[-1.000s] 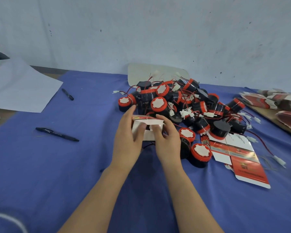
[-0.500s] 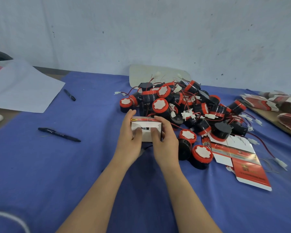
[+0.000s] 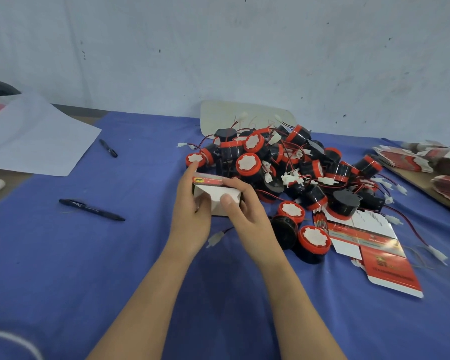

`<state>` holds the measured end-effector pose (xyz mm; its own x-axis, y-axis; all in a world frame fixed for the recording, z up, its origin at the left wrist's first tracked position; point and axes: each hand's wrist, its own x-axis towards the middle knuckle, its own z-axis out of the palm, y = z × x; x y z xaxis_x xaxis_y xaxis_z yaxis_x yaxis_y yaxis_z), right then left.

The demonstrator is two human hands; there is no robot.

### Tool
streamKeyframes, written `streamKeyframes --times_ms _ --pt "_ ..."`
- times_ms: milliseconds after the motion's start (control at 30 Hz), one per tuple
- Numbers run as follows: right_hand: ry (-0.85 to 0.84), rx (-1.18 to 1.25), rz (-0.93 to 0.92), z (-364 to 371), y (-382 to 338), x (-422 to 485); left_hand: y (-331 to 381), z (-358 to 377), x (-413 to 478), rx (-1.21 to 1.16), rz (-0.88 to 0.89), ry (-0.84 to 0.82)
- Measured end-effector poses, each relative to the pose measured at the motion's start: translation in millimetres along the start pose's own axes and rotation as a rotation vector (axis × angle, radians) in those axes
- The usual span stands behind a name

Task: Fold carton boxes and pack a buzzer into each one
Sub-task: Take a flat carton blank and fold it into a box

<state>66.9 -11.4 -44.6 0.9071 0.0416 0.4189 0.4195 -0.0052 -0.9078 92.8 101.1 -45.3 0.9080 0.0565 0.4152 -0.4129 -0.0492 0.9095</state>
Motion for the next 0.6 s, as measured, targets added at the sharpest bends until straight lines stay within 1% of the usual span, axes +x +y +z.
streamKeyframes --times_ms 67,133,200,267,433,533,600 --pt "0.049 -0.042 0.013 -0.2 1.7 0.2 0.2 -2.9 1.9 -0.104 -0.033 -0.042" --pt "0.141 -0.138 0.024 0.7 5.8 1.6 -0.8 -4.5 4.5 -0.224 -0.080 -0.112" --pt "0.225 -0.218 0.038 1.1 8.9 2.0 -1.9 -3.5 3.8 -0.252 -0.100 -0.168" --pt "0.265 -0.284 0.017 0.5 11.4 1.6 -3.1 0.1 0.4 -0.137 -0.034 -0.176" --pt "0.370 -0.343 -0.063 -1.7 13.9 1.3 -11.4 7.3 -4.8 0.186 0.110 -0.120" --pt "0.392 -0.389 -0.066 -0.7 17.6 1.4 -12.3 11.5 -6.0 0.221 0.099 -0.061" --pt "0.382 -0.379 -0.068 0.8 17.0 1.1 -13.3 11.7 -6.3 0.189 0.097 -0.056"
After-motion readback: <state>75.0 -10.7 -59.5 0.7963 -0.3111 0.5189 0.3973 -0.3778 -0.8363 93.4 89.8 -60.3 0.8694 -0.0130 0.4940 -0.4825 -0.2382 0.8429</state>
